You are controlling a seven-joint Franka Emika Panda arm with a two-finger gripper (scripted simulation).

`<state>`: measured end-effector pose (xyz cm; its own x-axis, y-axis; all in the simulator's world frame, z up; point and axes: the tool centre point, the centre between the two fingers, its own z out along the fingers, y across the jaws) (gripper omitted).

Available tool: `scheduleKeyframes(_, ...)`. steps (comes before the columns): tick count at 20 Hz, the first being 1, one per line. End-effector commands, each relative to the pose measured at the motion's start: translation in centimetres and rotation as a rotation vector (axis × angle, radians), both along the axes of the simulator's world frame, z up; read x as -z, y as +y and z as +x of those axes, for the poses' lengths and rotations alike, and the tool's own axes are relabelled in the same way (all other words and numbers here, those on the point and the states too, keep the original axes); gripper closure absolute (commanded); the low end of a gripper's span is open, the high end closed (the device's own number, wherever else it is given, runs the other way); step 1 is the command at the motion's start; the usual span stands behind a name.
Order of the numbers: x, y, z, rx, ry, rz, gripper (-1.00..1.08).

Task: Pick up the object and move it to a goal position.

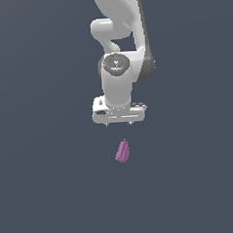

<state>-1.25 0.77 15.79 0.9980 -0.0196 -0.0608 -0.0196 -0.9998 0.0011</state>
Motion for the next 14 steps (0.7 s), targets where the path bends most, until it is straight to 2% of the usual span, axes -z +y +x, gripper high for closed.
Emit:
scheduleKeyframes(1, 0.0, 0.0, 0.0, 0.0, 0.0, 0.0, -0.92)
scheduleKeyframes(14, -0.4, 1.4, 0.4, -0.029, -0.011, 0.02, -0.92)
